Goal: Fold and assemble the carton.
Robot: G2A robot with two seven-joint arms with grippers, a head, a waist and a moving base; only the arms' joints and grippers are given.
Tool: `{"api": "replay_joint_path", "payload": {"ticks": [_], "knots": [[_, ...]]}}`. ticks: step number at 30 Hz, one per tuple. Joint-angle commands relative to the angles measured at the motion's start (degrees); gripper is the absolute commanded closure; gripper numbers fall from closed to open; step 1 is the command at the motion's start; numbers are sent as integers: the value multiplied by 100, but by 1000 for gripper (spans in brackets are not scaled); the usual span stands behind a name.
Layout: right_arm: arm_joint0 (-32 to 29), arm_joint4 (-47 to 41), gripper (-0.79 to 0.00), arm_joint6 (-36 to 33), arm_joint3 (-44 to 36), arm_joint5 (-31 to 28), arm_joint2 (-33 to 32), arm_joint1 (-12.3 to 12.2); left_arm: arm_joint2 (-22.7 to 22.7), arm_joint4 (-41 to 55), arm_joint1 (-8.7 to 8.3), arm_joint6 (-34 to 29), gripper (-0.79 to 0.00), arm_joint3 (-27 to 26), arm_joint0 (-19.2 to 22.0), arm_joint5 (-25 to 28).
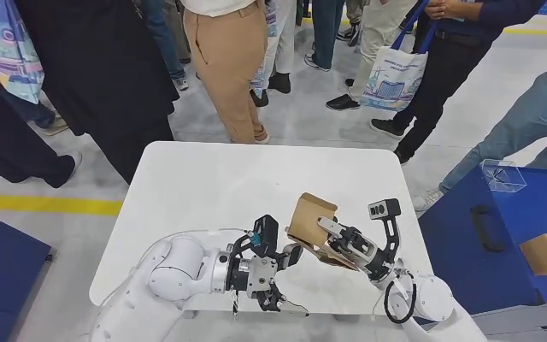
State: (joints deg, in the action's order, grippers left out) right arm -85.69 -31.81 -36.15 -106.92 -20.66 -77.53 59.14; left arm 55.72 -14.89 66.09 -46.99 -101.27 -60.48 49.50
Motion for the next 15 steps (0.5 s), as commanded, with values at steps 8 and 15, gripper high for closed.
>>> {"api": "replay_joint_path", "payload": {"ticks": [8,15], "knots": [[-112,-182,0,309,-7,245,81,36,-27,-108,10,273,-785,-129,-66,29],[-243,-898,0,630,60,546,8,86,16,-411,1,657,-785,-133,-109,-11]]}}
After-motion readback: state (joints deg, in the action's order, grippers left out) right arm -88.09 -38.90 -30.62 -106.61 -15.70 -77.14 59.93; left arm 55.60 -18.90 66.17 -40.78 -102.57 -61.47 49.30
